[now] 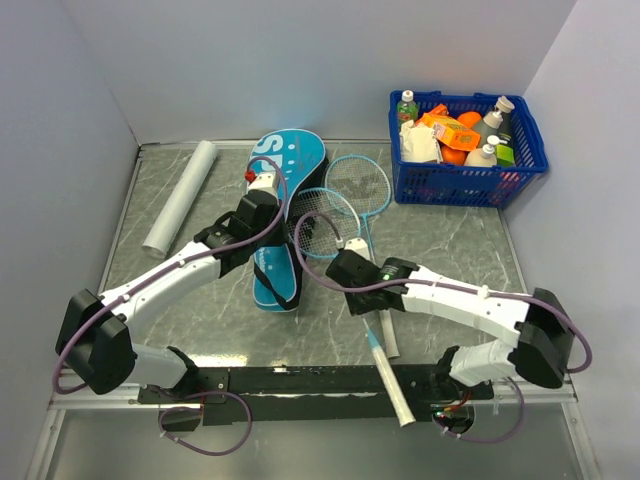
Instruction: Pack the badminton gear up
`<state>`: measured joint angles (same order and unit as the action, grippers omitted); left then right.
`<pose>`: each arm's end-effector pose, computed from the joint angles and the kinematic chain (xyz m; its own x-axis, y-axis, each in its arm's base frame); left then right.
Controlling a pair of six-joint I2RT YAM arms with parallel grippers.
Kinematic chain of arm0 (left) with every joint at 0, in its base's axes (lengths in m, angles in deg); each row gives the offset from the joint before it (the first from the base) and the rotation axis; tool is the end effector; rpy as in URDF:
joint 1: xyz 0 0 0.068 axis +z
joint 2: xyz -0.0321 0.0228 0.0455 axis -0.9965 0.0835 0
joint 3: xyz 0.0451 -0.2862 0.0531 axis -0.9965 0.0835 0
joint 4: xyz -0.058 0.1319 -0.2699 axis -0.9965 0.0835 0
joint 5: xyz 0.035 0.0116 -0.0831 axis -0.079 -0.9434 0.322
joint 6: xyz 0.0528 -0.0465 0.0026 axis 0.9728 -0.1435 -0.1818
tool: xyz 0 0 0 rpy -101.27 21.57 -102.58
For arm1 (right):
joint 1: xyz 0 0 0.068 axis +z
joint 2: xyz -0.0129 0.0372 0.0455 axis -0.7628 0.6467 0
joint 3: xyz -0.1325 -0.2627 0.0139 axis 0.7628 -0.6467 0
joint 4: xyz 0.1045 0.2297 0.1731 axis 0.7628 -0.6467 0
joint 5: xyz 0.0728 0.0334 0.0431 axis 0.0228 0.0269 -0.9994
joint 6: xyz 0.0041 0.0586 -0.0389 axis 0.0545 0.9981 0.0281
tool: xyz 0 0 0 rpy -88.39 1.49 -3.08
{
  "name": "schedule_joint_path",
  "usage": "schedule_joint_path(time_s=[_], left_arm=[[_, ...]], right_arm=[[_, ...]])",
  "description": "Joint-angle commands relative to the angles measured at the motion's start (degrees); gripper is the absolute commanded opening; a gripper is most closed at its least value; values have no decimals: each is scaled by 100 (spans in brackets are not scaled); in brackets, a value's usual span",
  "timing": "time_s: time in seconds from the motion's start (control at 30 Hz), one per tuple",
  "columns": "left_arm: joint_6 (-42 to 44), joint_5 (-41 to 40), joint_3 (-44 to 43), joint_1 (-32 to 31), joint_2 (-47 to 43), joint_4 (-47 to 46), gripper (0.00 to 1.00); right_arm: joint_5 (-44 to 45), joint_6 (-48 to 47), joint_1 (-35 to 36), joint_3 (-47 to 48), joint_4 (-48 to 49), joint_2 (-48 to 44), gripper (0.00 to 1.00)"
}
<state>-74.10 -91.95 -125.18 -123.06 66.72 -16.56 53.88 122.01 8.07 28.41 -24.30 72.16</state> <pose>0.2937 -0.2119 0.2874 -0.6132 -0.1961 -0.7652 0.1380 0.9272 -0.3482 0.1704 0.2391 0.2292 -0.8264 -0.2882 -0.4838 -0.3372 0.9413 0.0152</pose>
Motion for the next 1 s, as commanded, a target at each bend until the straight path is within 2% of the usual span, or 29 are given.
schedule_joint_path(time_s=[0.0, 0.23, 0.5, 0.57, 0.77, 0.97], left_arm=[[8, 124, -37, 32, -305, -353, 1], [52, 343, 358, -47, -419, -379, 1], [-150, 554, 1087, -91, -797, -643, 1], [-177, 616, 1246, -118, -876, -713, 1], [-203, 721, 1369, -179, -762, -827, 1], [-300, 968, 1361, -250, -595, -986, 1]], right_arm=[[23, 0, 32, 381, 562, 538, 0], [-134, -255, -196, 1348, 1264, 1734, 0], [-802, -308, -1241, 1779, 2662, 2762, 0], [-1232, -325, -1418, 2007, 2970, 3060, 0], [-1655, -300, -1849, 3193, 3129, 4089, 0], [-1551, 131, -1981, 4230, 3288, 4889, 0]])
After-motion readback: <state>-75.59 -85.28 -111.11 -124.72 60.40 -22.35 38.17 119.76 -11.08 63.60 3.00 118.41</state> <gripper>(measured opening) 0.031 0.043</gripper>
